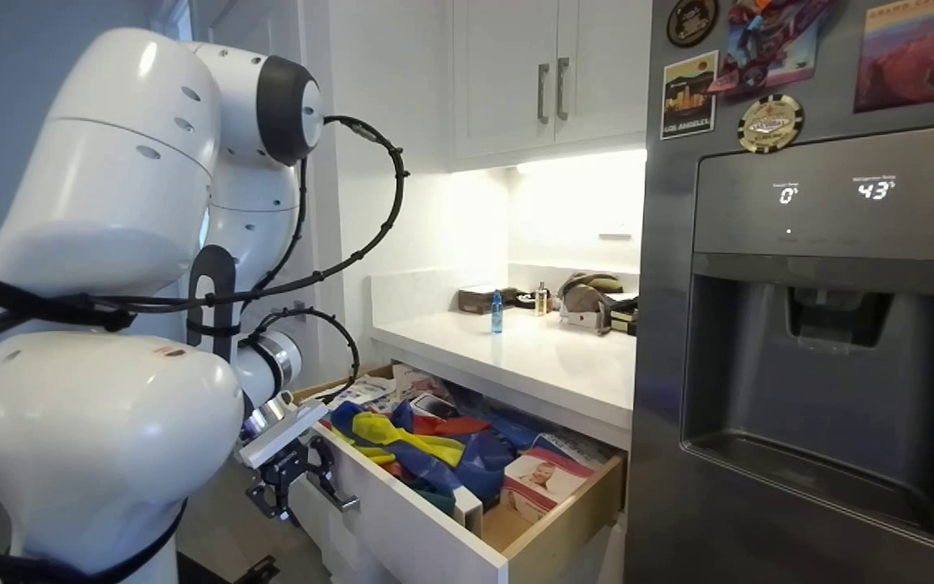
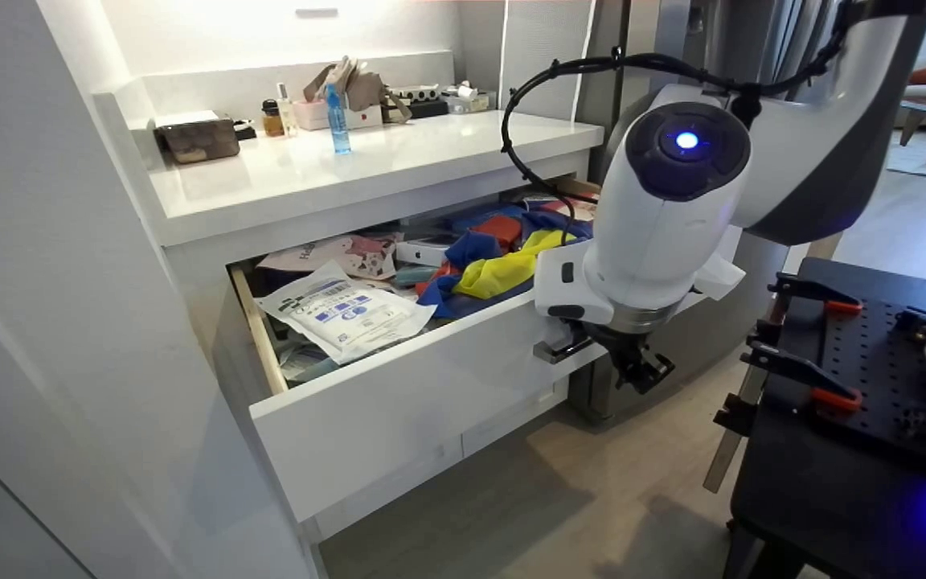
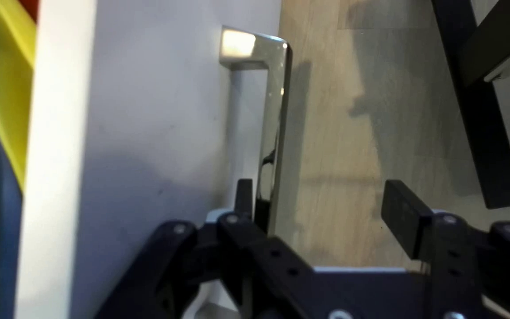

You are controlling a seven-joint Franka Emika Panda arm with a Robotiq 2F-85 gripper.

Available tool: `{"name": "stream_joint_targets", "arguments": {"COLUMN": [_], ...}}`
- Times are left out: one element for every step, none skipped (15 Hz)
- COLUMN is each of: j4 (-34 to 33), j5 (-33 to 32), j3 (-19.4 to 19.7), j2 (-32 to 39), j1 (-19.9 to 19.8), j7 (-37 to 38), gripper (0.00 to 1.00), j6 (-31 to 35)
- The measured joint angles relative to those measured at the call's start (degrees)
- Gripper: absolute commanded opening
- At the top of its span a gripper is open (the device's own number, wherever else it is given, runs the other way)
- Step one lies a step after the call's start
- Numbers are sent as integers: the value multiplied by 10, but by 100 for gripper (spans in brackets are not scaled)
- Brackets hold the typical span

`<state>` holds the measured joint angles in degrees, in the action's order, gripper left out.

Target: Open the drawer

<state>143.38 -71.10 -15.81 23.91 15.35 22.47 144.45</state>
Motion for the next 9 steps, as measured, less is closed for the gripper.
{"name": "stream_joint_targets", "arguments": {"j4": [-1, -3, -4, -5, -5, -5, -5, -5, -5], "j5": [-14, -26, -34, -45, -58, -72, -89, -105, -121], "j3": [3, 5, 5, 5, 5, 4, 4, 3, 0], "j2": [-5, -13, -25, -38, -51, -62, -70, -77, -84], "j1": [7, 13, 19, 25, 30, 35, 40, 44, 47], "j7": [24, 48, 67, 88, 109, 131, 155, 177, 200], "gripper": [94, 94, 94, 94, 94, 94, 94, 94, 94], "j6": [0, -2, -8, -16, -26, -36, -49, -65, -85]}}
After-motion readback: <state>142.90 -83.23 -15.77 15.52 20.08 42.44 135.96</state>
